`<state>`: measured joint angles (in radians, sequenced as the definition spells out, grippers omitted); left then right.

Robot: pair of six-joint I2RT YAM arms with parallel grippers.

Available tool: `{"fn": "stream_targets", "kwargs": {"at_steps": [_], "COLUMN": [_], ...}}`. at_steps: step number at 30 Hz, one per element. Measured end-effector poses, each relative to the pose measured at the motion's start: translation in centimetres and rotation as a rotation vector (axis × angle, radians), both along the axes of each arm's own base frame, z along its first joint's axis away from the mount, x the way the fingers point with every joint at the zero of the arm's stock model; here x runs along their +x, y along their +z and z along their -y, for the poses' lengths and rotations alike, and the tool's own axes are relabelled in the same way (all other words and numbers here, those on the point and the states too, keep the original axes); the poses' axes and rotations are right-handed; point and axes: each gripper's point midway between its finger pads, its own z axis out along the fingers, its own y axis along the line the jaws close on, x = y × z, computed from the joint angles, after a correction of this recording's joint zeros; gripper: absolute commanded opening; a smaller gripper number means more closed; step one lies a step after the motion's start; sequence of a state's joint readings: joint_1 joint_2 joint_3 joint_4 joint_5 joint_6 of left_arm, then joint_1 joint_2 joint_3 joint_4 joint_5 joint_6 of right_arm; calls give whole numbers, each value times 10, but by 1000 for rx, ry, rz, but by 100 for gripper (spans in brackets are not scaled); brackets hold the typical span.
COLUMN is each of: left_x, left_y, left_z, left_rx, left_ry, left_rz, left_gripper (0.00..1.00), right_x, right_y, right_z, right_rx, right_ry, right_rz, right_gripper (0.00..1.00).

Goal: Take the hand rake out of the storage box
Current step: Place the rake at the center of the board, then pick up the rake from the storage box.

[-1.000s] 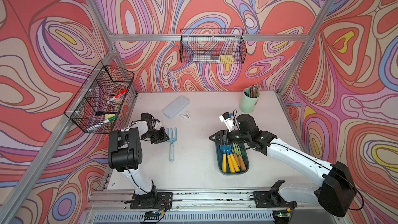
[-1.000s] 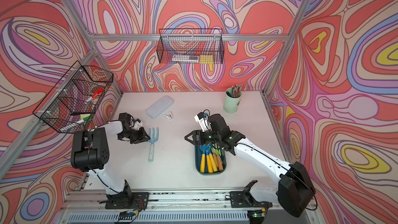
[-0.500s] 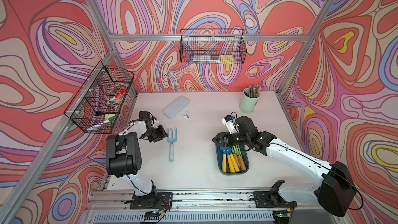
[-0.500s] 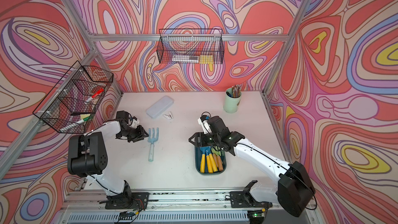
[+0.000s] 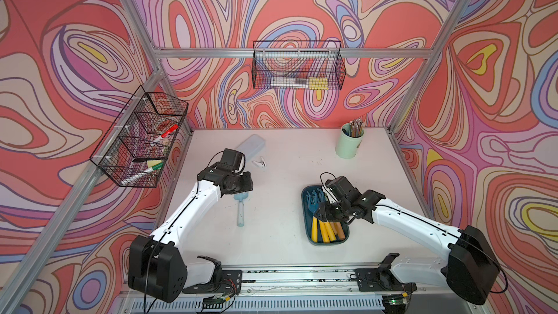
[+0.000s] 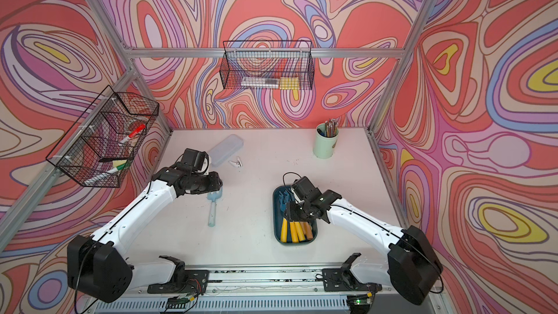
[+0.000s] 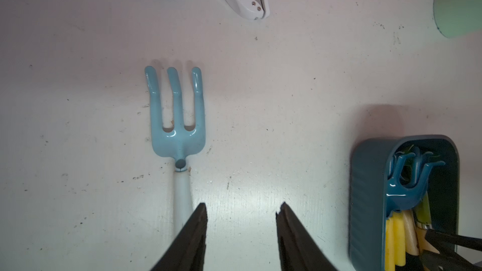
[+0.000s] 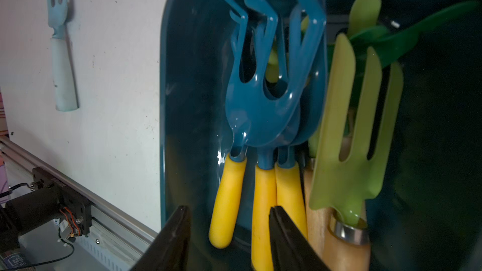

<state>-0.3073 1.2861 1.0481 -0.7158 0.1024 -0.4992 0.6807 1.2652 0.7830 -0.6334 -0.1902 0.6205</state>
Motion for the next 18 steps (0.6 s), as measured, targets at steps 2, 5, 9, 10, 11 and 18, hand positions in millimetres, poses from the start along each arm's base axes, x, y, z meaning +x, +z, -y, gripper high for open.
{"fn": "stream_targets", "kwargs": {"at_steps": [2,5,9,10,11,18], "left_x": [-7,-12,-15,-16,-16,-17], "left_y": [-4,-10,-10,-10,-10,-8], "left_z": [2,2,9,10,11,13], "left_rx": [4,17,23,22,22,16], "left_ry": [9,20,2,-2,-5,-15], "left_rz": [-6,-23,-22,-22,-22,-16], "left_gripper": [48,48,48,48,48,48], "right_x": [-6,-8,-8,-7,-5,3], "right_y": [-6,-13,-28,-30,-31,-37], "right_z": [-5,-16,-20,-20,-19,-23], "right_rx": [-1,2,-24,-31,-36,-14], "right_ry": [3,7,-16,-27,-37,-87], "right_rz": [-19,-36,-63,-66,-65,-49], "right_gripper": [48,47,44,44,44,39]}}
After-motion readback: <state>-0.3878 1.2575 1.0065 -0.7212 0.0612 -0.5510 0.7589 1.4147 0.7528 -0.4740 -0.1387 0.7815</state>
